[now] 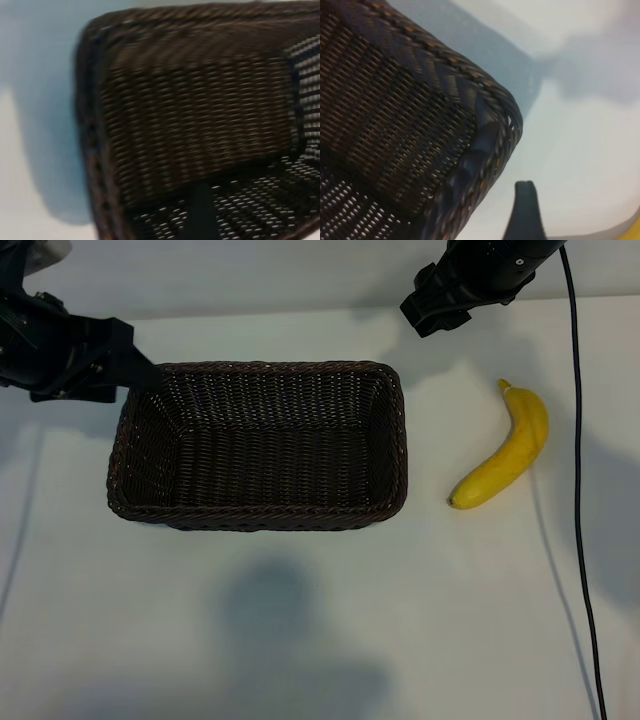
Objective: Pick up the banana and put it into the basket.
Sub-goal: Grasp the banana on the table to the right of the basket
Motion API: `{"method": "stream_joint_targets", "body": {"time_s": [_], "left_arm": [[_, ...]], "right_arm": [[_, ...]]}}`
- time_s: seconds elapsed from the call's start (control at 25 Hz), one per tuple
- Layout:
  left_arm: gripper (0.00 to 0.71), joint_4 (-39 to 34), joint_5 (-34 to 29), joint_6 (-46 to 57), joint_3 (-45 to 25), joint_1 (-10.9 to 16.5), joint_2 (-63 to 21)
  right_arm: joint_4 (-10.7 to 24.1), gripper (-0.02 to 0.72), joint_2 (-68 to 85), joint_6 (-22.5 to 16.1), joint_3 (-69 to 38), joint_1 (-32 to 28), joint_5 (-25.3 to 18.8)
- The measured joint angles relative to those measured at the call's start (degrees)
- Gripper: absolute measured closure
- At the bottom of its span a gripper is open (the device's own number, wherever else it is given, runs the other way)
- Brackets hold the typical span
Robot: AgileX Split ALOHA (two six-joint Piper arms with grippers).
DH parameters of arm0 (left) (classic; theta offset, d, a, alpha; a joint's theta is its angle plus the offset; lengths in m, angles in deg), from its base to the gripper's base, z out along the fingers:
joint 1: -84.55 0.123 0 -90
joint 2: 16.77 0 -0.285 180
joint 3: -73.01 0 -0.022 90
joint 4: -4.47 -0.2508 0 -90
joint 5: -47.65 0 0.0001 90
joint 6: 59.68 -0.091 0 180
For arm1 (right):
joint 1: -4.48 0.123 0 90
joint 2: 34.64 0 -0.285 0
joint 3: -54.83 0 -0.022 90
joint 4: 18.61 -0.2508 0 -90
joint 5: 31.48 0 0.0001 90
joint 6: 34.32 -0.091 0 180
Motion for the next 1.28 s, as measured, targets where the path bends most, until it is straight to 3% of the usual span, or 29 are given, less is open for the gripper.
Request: {"method": "stream_joint_targets", "body": {"time_s": [1.08,1.2,1.28], "left_arm": [[0.109,6.4,-1.3,-5.2,0.0,-0.1,0.0],[0.109,6.4,-1.3,-5.8,0.0,-0.1,0.0],[0.109,6.4,-1.3,-6.0,0.0,-0.1,0.0]], "right_arm": [[0.1,0.149,0.0,-3.8,0.0,0.0,1.2],[3.2,0.162,0.0,-7.3,0.0,0.0,-0.8],[8.8,0.157,0.0,-10.8,0.0,0.1,-2.8]]}}
